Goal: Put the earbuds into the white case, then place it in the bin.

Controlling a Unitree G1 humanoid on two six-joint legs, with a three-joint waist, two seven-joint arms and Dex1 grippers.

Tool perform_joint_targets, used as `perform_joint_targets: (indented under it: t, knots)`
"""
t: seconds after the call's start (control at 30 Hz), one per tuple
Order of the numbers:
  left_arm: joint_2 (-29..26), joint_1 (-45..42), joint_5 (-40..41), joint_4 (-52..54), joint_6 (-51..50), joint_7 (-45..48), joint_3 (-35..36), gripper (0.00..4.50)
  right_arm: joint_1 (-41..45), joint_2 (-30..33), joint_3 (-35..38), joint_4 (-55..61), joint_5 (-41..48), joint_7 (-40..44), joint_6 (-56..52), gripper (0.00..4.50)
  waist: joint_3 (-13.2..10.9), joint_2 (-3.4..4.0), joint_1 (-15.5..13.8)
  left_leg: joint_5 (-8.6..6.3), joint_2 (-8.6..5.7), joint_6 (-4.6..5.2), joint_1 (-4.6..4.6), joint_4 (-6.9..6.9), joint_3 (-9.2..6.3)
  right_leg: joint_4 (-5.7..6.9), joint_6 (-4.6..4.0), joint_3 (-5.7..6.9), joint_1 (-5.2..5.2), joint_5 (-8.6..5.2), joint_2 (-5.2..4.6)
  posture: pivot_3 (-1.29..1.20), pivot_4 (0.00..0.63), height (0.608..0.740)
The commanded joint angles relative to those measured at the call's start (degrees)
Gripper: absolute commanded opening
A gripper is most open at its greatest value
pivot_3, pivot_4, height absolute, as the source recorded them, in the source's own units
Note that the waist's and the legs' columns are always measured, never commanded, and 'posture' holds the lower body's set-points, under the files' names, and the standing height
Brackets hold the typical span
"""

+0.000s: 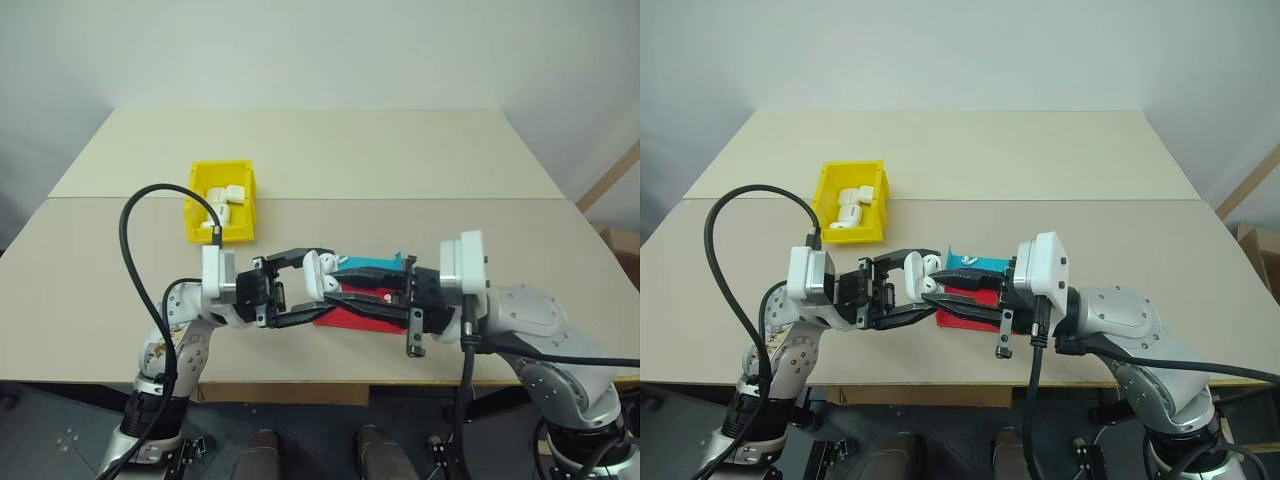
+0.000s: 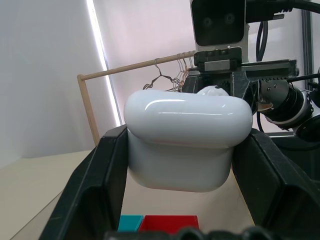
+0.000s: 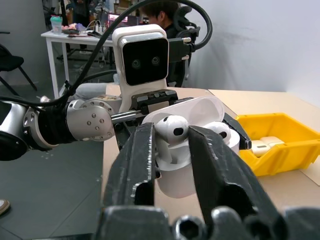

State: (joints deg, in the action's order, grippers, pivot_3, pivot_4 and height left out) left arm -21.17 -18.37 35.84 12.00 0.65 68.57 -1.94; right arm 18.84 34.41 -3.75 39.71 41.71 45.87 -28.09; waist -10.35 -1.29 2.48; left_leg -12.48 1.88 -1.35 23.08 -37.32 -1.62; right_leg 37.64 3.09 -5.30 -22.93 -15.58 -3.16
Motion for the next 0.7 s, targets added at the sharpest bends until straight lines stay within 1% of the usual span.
perform_joint_targets:
  t: [0.03,0.07,0.3,0.7]
  knots:
    - [0.27,-0.75,0.10,0.35,1.33,-0.11,0.66,2.81,0.52,-0.39,0.41,1.01,-0.54,0.12,1.65,2.66,0.00,0.00,0.00,0.00,0.00,0.00,0.00,0.00,0.00,0.00,0.00,0.00,0.00,0.00,0.00,0.00,0.150,0.740]
    - [0.28,-0.75,0.05,0.19,1.46,-0.10,0.64,2.81,0.61,-0.38,0.49,0.82,-0.79,0.32,1.79,3.01,0.00,0.00,0.00,0.00,0.00,0.00,0.00,0.00,0.00,0.00,0.00,0.00,0.00,0.00,0.00,0.00,0.150,0.740]
    - [0.44,-0.51,-0.26,-0.22,2.09,-0.16,0.55,2.81,0.70,0.36,2.54,0.47,1.47,3.35,2.06,3.01,0.00,0.00,-0.01,0.00,0.00,0.00,0.00,0.00,0.00,0.00,0.00,0.00,0.00,0.00,0.00,0.00,0.150,0.740]
    - [0.86,-0.77,-1.10,-1.02,2.73,-0.10,0.52,2.81,1.59,0.89,3.13,-0.08,1.72,3.59,1.51,3.01,0.00,-0.01,-0.02,0.00,0.00,0.00,0.01,0.00,-0.01,0.00,0.00,0.01,0.00,0.00,0.00,0.00,0.150,0.740]
